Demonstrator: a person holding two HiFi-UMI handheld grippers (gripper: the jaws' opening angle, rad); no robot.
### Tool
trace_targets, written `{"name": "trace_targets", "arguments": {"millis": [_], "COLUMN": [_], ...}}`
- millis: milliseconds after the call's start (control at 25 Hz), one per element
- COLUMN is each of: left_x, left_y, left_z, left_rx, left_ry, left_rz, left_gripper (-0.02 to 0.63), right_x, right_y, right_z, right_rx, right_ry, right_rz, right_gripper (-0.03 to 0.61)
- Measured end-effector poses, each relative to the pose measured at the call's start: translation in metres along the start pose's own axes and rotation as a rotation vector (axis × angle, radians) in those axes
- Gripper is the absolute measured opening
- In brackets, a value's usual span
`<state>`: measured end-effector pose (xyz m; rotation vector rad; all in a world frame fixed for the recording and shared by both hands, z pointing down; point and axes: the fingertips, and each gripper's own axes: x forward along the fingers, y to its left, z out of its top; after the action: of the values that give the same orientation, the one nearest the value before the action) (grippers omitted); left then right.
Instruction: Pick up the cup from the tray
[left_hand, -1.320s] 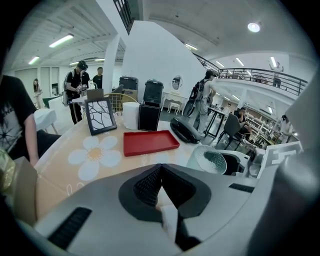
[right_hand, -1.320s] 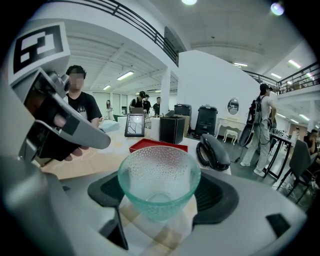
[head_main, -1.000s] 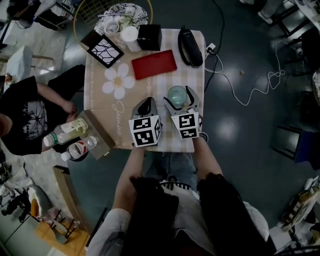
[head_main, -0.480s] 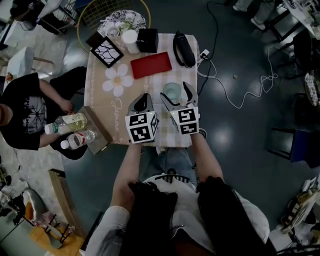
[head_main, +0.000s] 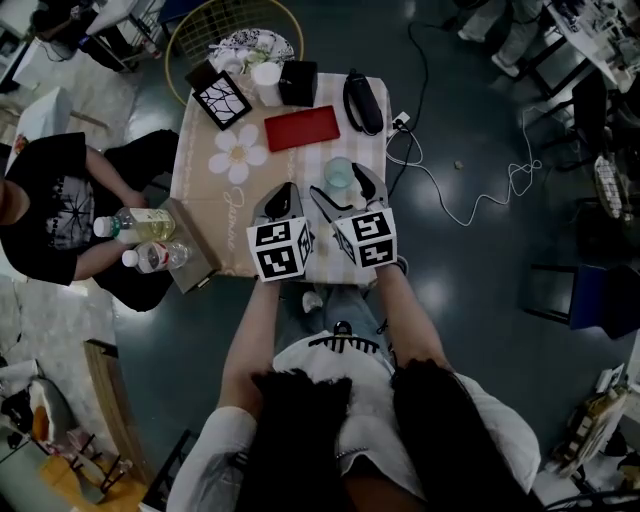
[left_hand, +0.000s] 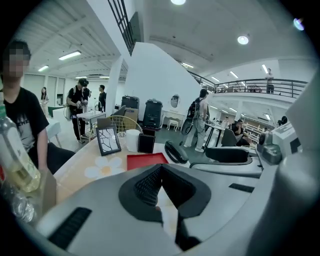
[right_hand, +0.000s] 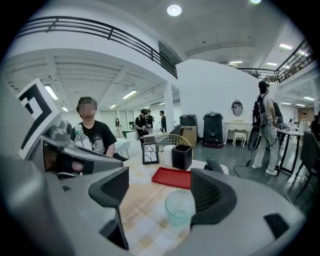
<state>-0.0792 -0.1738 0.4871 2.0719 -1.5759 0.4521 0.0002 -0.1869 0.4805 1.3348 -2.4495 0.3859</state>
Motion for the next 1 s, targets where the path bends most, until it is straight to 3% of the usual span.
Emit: {"name": "trace_targets", "arguments": {"millis": [280, 560, 800, 1000], "left_x": [-0.030, -0.056, -0.075, -0.083], "left_y": [-0.001, 0.000, 0.002, 0.003], "left_z": [-0.003, -0.011, -0.019, -0.019], "left_rx": [-0.011, -0.020, -0.030, -0.025], "left_ry": [-0.034, -0.055, -0.063, -0.070], "left_rz": [-0.008, -0.020, -0.026, -0.036], "left_gripper": [0.006, 0.006, 0.006, 0.006], "right_x": [-0.022, -0.045, -0.061, -0.067], "right_y": [0.023, 0.038, 0.043, 0.049], "right_z": [0.003, -0.007, -0.012, -0.008], "right_rx": [-0.018, 0.042, 0.064, 0.081], "right_ry": [0.007, 0.044, 0.058, 0.051], "right_rz": [-0.028, -0.088, -0.152, -0.162], "right_gripper": [0.316, 0.103, 0.014, 0.006]}}
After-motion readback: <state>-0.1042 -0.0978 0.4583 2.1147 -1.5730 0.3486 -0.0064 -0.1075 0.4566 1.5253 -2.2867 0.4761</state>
